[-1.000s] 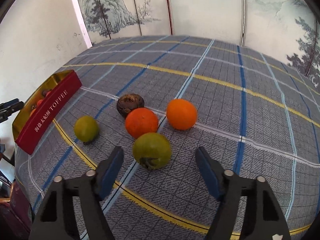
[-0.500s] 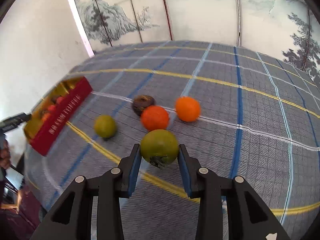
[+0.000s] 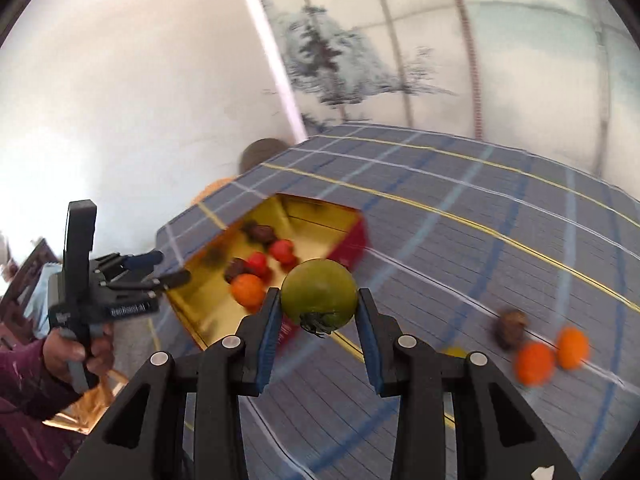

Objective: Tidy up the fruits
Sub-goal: 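Grasp the green persimmon with the right tool and lift toward the tin, then lower the green persimmon into the tin and open the right tool, then grasp the yellow-green persimmon on the cloth with the left tool, then carry the yellow-green persimmon over the tin and release it inside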

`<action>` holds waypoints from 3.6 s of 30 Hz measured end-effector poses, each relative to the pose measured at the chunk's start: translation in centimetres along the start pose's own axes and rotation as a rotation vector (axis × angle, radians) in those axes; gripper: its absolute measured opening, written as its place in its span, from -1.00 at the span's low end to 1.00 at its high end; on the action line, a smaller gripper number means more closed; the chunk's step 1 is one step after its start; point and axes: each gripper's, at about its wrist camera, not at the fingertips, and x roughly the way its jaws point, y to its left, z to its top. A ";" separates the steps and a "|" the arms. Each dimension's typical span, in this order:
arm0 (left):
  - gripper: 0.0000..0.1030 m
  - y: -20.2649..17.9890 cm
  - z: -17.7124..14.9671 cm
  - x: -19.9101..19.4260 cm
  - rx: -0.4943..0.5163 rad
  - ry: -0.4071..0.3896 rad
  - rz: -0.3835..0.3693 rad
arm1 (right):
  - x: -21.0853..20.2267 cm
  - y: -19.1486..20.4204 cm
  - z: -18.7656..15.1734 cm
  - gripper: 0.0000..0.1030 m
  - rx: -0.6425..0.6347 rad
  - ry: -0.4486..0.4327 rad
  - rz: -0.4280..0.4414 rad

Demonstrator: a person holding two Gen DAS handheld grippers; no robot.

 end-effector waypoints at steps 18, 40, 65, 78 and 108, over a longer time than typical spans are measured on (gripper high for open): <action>0.54 -0.3 -1.5 -0.2 0.080 -0.025 0.012 | 11.6 2.8 2.8 -0.28 -0.032 0.142 0.039; 0.55 -9.0 1.8 -3.8 0.264 -0.095 -0.269 | -10.0 -11.6 -11.2 0.25 0.237 0.005 -0.481; -0.30 -27.8 3.9 7.2 0.370 0.124 -0.566 | -12.7 -15.7 -14.3 0.48 0.329 -0.103 -0.366; -0.30 -24.8 4.1 2.8 0.268 0.074 -0.479 | -10.7 -16.3 -14.0 0.64 0.314 -0.013 -0.426; -0.29 -12.6 2.9 0.9 0.140 0.003 -0.276 | -10.5 -17.6 -14.5 1.00 0.400 0.058 -0.539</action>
